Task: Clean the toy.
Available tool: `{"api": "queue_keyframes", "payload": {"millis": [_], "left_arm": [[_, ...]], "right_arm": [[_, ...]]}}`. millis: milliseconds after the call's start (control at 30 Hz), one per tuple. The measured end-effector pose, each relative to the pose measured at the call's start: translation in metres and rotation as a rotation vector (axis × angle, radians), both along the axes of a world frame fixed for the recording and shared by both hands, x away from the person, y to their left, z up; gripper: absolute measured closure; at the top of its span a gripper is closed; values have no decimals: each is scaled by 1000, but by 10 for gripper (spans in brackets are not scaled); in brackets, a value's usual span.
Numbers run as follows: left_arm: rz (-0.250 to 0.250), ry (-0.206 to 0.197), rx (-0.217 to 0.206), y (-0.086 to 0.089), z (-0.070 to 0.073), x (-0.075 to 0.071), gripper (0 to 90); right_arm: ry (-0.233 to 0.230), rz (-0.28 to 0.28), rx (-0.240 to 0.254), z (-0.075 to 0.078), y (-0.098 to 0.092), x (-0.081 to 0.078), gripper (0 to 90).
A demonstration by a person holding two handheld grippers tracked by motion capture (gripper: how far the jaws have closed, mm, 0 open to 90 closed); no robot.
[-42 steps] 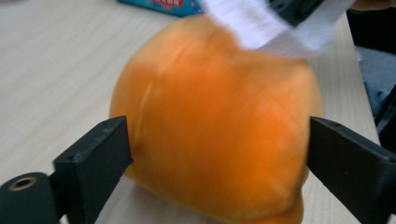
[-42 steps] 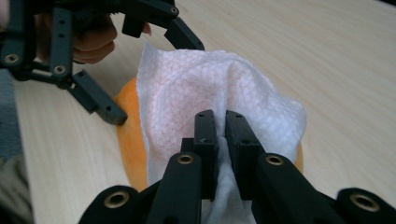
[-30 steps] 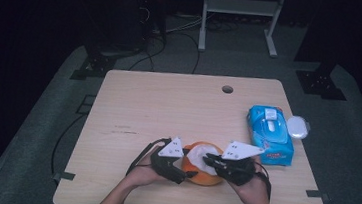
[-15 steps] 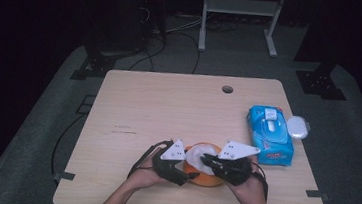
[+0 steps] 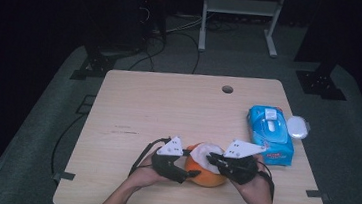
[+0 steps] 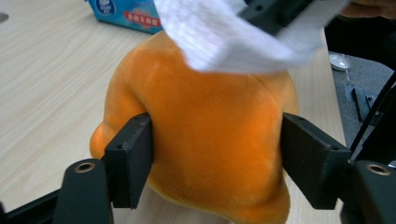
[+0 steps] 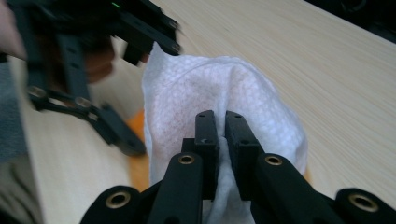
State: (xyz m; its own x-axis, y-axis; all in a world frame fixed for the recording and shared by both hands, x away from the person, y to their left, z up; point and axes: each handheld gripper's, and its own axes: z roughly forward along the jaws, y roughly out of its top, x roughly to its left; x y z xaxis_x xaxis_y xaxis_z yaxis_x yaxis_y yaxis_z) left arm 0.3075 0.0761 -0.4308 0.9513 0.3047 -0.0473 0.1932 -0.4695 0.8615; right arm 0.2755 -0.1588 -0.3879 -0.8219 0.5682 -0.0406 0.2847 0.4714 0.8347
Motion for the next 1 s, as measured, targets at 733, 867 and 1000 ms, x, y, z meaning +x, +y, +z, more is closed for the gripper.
{"api": "queue_keyframes", "payload": {"millis": [733,867,1000], "left_arm": [[-10,36,6,0,-1,6,151],[-22,21,42,5,-10,6,246],[-18,54,55,11,-13,8,258]], "right_arm": [[58,-4,-19,-13,-1,9,839],[50,12,-30,-12,2,8,839],[56,-6,-24,-13,-6,11,839]]}}
